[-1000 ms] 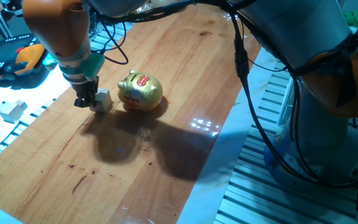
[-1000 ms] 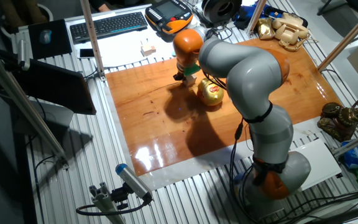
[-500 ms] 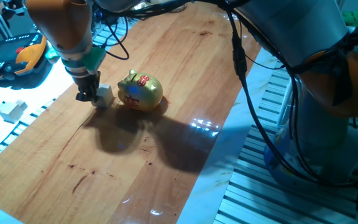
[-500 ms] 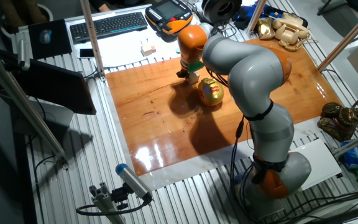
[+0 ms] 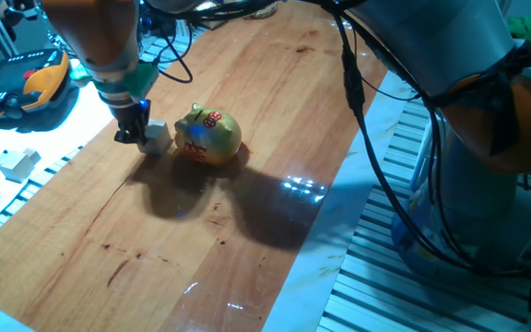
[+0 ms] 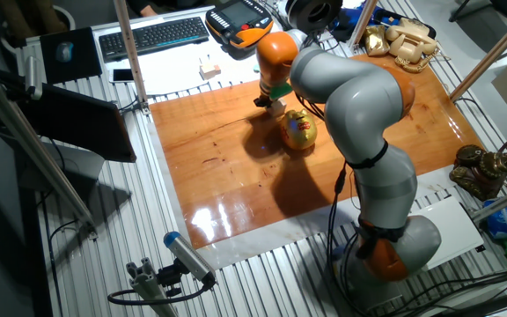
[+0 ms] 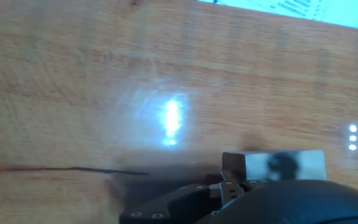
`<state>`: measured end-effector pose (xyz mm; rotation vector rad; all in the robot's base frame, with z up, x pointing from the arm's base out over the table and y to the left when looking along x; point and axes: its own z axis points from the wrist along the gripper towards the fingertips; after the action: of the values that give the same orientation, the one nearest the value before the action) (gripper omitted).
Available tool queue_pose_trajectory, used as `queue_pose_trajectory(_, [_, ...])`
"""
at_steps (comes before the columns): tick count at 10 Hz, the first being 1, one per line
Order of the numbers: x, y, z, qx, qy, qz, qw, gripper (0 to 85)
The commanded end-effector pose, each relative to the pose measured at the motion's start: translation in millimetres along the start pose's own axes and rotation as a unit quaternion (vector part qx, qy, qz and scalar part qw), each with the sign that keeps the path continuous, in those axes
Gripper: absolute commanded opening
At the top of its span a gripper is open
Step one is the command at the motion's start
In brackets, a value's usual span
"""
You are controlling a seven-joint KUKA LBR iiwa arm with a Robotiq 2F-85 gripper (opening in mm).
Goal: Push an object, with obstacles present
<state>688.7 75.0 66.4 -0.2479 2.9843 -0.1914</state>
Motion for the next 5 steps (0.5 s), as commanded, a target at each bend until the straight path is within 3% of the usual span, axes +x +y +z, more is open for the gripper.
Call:
queue_pose_trajectory(1, [-0.7,-3.4,-0.9,0.004,0.002,0.002,1.0000,0.0])
queue_pose_trajectory(5, [2.5,-14.1,1.1,0.007,0.002,0.014,0.9999,0.0])
